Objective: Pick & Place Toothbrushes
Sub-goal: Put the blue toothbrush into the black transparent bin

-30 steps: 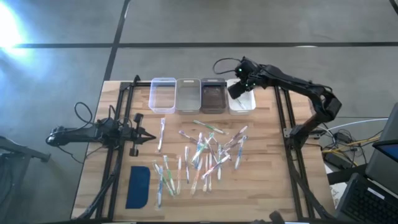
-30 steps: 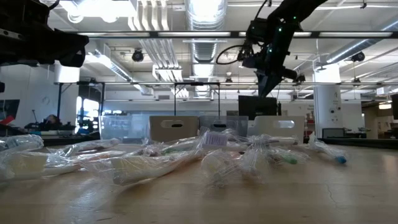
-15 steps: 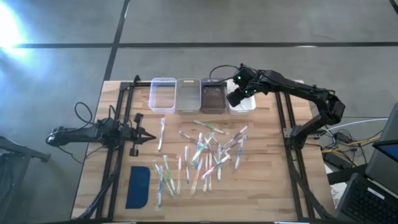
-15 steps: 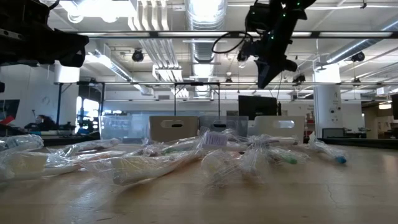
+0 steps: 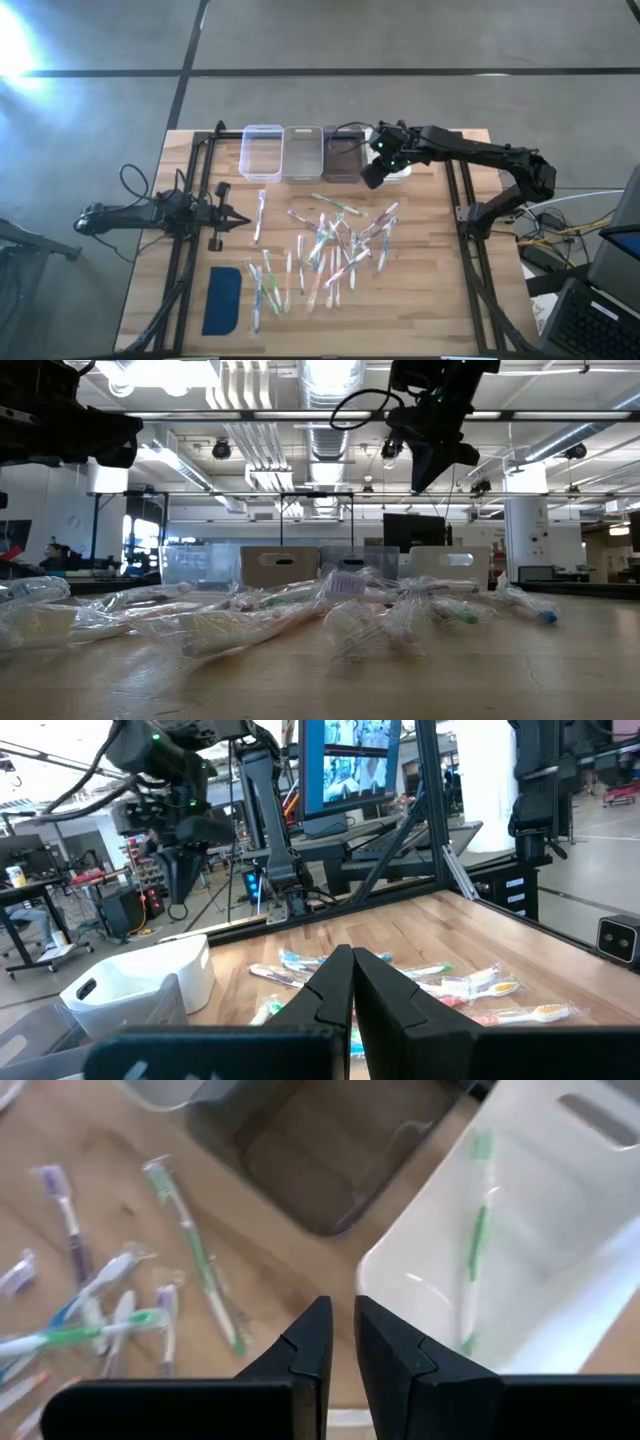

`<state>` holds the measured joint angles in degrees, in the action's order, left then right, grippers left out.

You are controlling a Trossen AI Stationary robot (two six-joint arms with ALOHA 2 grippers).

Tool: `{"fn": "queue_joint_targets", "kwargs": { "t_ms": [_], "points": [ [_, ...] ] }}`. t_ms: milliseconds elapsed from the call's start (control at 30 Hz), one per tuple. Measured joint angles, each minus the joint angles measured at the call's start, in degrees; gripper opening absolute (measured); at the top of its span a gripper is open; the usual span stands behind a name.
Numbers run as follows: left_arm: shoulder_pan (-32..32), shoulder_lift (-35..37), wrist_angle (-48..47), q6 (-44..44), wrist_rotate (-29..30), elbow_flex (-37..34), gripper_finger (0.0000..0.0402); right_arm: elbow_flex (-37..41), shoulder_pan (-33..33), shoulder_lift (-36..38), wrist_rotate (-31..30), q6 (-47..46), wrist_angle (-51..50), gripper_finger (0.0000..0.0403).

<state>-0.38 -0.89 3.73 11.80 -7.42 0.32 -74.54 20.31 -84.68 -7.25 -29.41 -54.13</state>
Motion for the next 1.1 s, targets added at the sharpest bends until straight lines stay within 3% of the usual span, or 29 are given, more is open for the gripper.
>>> {"fn": "queue_joint_targets", "kwargs": {
  "t_ms": [500,800,1100],
  "points": [
    [0.0,0.0,0.0,0.0,0.0,0.0,0.0014,0.0,-14.7,4.0,-0.5,-16.2,-2.0,0.001],
    [-0.1,0.0,0.0,0.0,0.0,0.0,0.0014,0.0,-26.6,7.0,-11.7,-34.0,-8.1,0.0011],
    [-0.1,0.0,0.0,0.0,0.0,0.0,0.0014,0.1,-34.2,5.4,-16.8,-50.0,-10.7,0.0009]
  ]
}}
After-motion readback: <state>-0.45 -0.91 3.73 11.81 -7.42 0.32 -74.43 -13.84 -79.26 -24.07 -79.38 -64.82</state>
